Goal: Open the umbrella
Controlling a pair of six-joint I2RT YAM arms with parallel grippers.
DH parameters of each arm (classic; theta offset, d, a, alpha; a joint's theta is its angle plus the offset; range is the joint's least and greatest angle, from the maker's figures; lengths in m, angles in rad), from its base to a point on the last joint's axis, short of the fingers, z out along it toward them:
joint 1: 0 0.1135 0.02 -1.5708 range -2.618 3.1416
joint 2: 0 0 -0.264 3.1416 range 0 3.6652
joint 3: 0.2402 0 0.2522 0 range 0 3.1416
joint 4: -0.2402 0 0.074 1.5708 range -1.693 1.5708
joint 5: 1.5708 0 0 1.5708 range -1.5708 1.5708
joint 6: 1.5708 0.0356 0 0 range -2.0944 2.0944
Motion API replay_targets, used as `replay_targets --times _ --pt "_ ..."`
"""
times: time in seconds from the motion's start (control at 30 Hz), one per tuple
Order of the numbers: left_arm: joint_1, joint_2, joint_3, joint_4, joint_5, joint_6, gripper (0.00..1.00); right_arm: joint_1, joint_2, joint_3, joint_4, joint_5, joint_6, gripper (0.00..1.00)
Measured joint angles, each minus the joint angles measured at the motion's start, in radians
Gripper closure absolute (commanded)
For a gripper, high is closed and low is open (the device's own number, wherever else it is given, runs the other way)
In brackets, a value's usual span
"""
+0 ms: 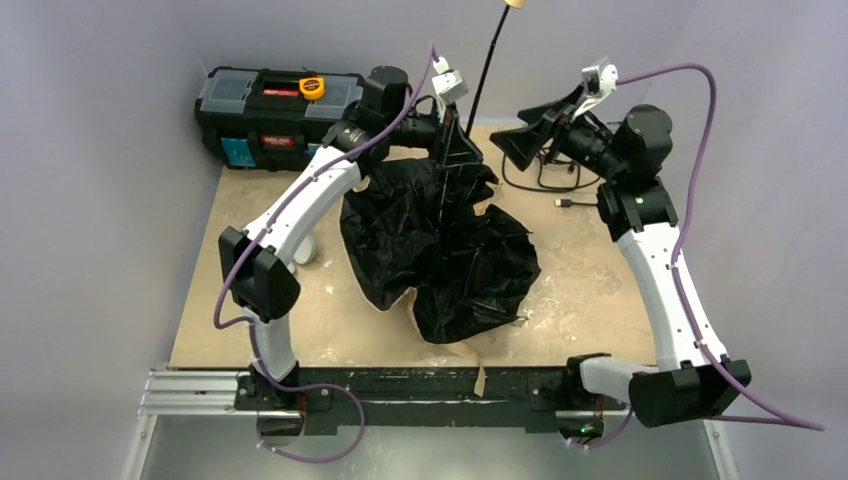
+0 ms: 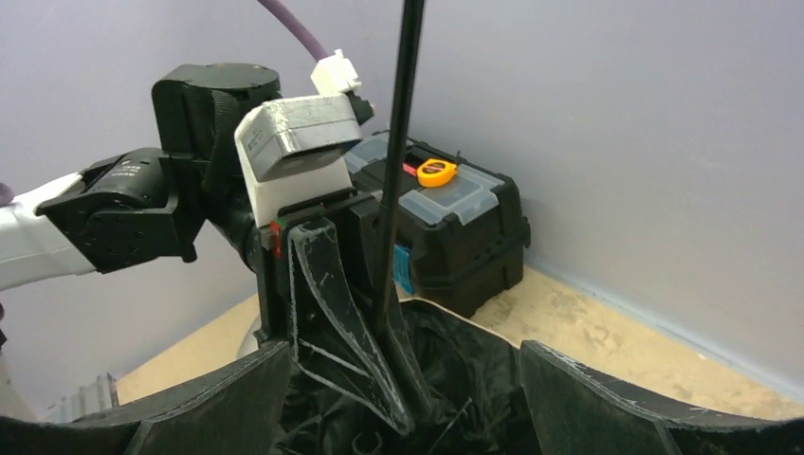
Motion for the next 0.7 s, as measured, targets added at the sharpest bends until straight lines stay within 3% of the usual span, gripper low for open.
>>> replay_targets --times 0.23,0.37,0.43,0.53,0.57,0.6,0.7 --pt "-0.023 -0.01 -0.014 0.011 0.016 0.004 1.0 0.048 0.049 0.001 0.17 0.015 0.09 0.08" --pt "-0.053 -0.024 -0.064 0.027 0.024 0.035 1.0 0.087 0.089 0.022 0.232 0.047 0.131 0.17" --pt "-0.06 -0.041 -0.103 0.049 0.028 0.034 1.0 0.1 0.101 0.031 0.241 0.057 0.137 0.32" --pt "-0.057 -0.06 -0.12 0.055 0.037 0.047 0.99 0.107 0.113 0.037 0.261 0.096 0.143 0.81" --pt "-0.061 -0.065 -0.122 0.048 0.037 0.064 0.93 0.109 0.122 0.045 0.275 0.106 0.167 0.92" --pt "-0.064 -0.067 -0.123 0.045 0.031 0.071 0.88 0.11 0.124 0.05 0.283 0.103 0.167 1.0" --pt "-0.064 -0.081 -0.159 0.06 0.017 0.108 0.77 0.13 0.125 0.064 0.294 0.095 0.191 1.0"
